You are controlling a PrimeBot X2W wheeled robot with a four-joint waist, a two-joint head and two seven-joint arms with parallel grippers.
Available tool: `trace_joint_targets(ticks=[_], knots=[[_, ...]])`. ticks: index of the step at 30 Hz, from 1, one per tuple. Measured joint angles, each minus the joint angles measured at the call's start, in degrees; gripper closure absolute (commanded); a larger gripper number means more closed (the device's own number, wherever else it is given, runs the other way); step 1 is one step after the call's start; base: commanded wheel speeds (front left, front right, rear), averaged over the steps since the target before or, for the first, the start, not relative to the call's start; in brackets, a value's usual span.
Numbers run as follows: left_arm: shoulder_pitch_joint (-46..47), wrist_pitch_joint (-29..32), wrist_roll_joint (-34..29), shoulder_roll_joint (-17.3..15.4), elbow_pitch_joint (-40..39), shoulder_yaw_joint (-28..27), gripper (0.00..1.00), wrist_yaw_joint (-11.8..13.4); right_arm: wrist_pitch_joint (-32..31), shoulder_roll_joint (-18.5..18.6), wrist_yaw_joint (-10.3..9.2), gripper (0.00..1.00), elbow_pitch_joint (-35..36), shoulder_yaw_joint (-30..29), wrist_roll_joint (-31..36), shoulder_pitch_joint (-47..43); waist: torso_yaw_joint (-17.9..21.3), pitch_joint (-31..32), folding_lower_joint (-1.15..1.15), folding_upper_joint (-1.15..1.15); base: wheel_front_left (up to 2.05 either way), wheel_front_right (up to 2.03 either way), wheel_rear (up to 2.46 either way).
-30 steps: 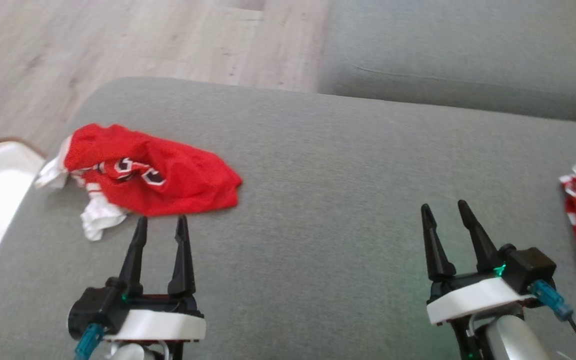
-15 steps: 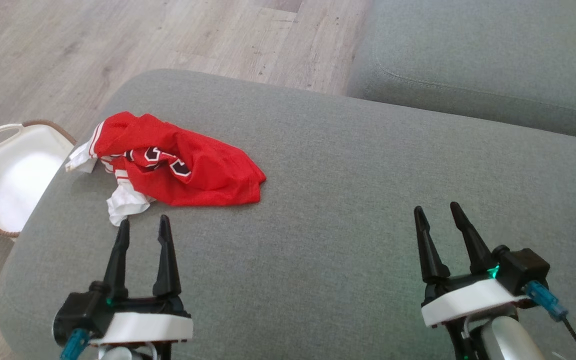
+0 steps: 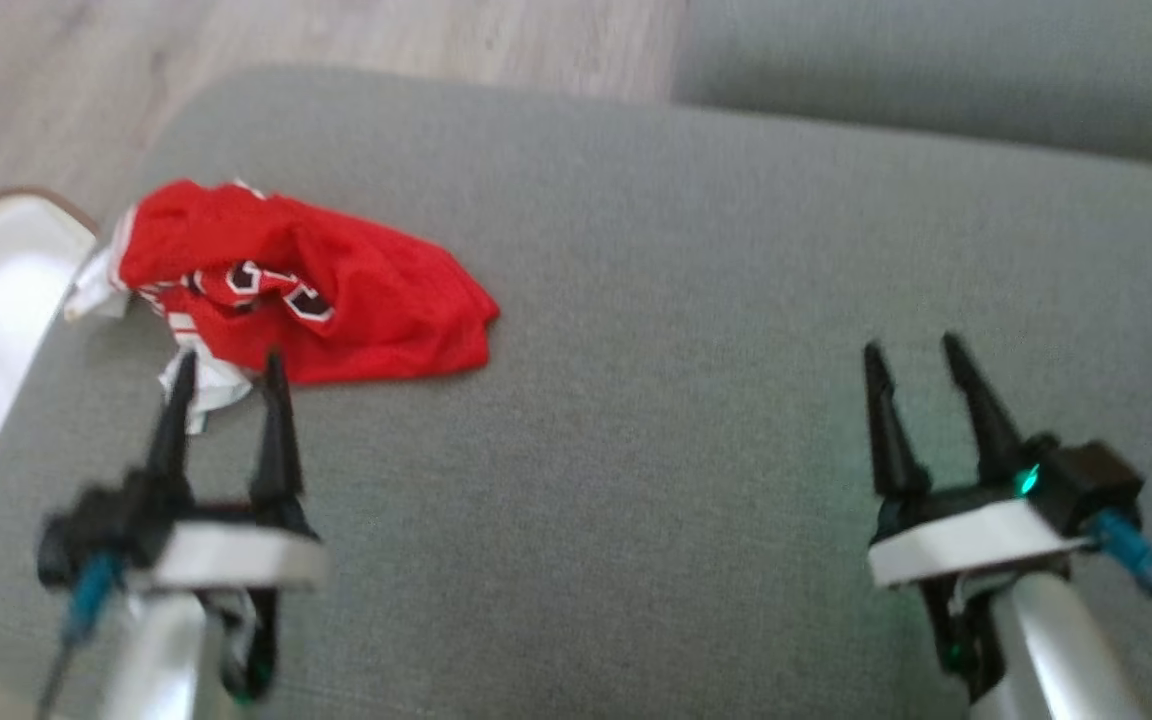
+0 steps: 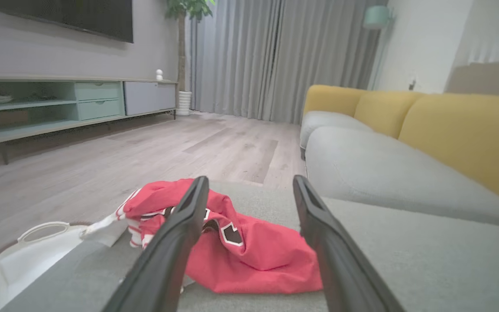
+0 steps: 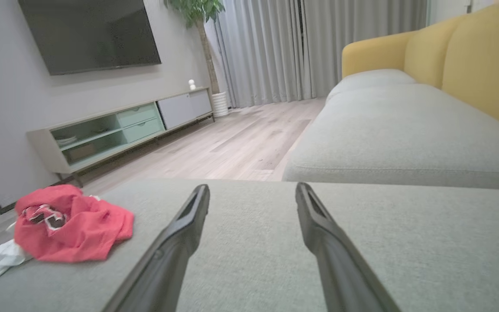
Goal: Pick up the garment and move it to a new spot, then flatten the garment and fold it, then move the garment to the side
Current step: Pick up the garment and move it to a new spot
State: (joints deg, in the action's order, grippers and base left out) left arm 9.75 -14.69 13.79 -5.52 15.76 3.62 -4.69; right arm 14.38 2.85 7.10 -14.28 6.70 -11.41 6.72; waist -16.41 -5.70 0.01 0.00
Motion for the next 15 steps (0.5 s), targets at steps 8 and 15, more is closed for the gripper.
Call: trace_joint_targets(ticks=[8, 15], knots=[[18.1, 9.8, -1.6, -8.9, 15.2, 2.2, 0.0, -2.0, 0.0, 0.0, 0.0, 0.0, 3.9, -3.4, 4.6, 3.5, 1.5, -7.8, 0.01, 0.0, 0.0, 0.0, 0.0], [27.2, 22.2, 4.8, -14.9, 28.2, 11.3, 0.0, -2.9, -0.9, 0.0, 0.0, 0.0, 7.9, -4.4, 6.2, 5.7, 3.2, -13.1, 0.01, 0.0, 0.0, 0.0, 0.0]])
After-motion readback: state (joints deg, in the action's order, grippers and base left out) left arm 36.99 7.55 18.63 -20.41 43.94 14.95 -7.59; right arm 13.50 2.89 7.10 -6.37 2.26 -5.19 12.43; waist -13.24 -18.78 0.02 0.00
